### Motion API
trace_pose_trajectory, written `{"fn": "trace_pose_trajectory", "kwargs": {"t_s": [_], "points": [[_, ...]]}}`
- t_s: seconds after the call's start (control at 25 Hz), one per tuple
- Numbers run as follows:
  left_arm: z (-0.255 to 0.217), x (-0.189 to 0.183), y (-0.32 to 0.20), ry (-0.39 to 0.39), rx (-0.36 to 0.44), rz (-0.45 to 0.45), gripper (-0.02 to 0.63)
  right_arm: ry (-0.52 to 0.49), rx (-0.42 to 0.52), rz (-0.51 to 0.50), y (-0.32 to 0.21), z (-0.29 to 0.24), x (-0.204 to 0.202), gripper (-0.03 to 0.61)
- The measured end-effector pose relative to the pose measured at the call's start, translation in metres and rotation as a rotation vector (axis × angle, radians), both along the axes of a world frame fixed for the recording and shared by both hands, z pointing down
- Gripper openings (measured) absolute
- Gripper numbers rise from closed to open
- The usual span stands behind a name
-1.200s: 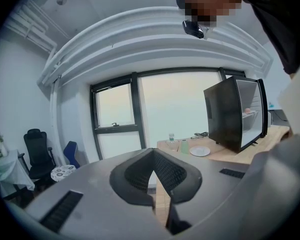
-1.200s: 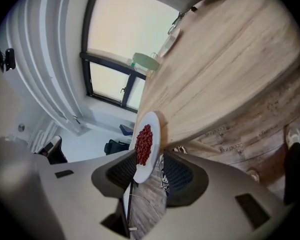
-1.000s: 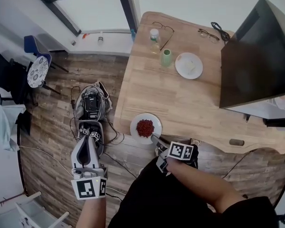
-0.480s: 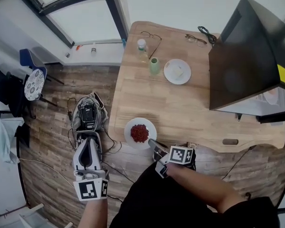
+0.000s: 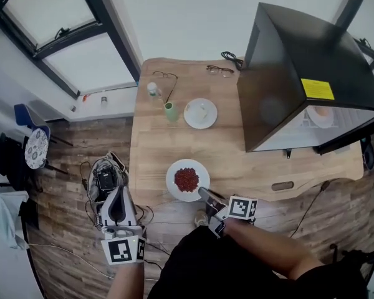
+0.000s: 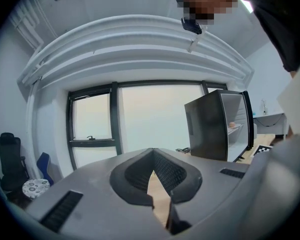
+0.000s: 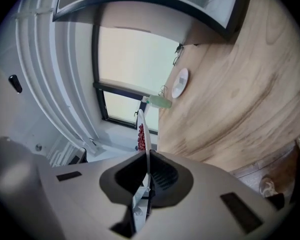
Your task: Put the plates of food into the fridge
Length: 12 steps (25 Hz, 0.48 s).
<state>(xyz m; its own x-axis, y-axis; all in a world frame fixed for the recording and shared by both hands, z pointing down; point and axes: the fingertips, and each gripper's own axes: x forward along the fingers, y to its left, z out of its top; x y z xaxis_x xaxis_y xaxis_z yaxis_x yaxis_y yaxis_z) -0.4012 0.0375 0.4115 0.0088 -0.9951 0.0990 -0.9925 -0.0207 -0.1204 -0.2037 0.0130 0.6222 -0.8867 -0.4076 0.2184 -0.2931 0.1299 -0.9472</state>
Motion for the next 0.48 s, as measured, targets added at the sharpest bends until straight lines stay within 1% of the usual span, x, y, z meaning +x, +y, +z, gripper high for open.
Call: {"fn": "trace_pose_trajectory", "kwargs": {"t_s": [0.24, 0.48], "points": [[-0.015, 0.055, -0.040, 0.008, 0.042, 0.120, 0.003, -0.022, 0.033, 0.091, -0.017, -0.027, 0.052, 0.032], [-0.026, 0.116, -0.076, 0.020, 0.073, 0.236, 0.003, -0.061, 0.057, 0.247, -0.037, -0.053, 0.120, 0.032]]}}
